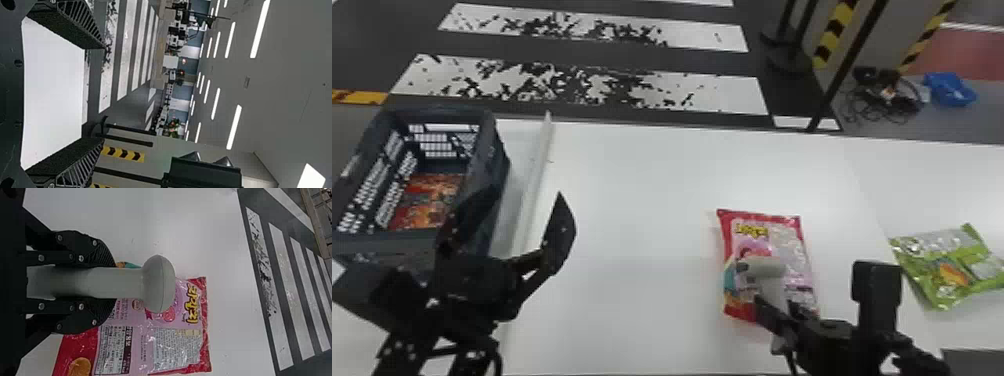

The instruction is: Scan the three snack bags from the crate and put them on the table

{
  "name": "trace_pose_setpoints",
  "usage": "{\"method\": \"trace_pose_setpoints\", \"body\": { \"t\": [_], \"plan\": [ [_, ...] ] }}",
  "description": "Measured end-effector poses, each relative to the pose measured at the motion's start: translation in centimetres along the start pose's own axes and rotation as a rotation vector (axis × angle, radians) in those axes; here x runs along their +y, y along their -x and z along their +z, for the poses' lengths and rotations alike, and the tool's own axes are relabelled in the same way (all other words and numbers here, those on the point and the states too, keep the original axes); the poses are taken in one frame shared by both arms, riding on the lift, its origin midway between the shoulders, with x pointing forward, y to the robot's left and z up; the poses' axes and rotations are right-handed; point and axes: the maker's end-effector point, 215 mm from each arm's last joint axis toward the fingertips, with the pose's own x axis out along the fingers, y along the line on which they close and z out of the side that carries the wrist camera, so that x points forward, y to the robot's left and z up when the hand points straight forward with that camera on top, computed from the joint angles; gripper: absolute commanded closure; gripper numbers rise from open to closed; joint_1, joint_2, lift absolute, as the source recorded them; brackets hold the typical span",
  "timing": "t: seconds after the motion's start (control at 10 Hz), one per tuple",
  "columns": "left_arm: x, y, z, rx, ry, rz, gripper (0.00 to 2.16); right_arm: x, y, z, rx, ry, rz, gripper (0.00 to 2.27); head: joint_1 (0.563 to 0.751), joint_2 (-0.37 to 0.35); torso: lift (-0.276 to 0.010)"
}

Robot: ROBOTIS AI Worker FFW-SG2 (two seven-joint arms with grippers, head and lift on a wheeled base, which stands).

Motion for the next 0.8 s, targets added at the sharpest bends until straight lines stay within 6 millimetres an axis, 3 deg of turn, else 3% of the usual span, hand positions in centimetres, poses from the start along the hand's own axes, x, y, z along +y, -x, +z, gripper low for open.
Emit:
{"method": "trace_pose_setpoints", "body": {
  "t": [0.2,0.4,0.6,0.8],
  "plan": [
    [0.3,0.1,0.2,-0.001,-0.005,0.005,0.03,0.0,-0.2,0.3,-0.008,0.008,0.002,2.24,0.695,-0.086,-0.094],
    [0.5,0.3,0.8,-0.009,-0.009,0.009,0.03,-2.0,1.0,3.4,-0.056,0.002,-0.026,2.24,0.695,-0.104,-0.094],
    [0.4,0.2,1.1,-0.012,-0.009,0.008,0.03,-7.3,2.6,6.8,-0.101,-0.037,-0.101,2.24,0.695,-0.192,-0.094],
    [0.0,-0.3,0.8,0.003,-0.002,-0.002,0.03,-13.8,3.2,8.5,-0.123,-0.066,-0.198,2.24,0.695,-0.276,-0.094]
  ]
}}
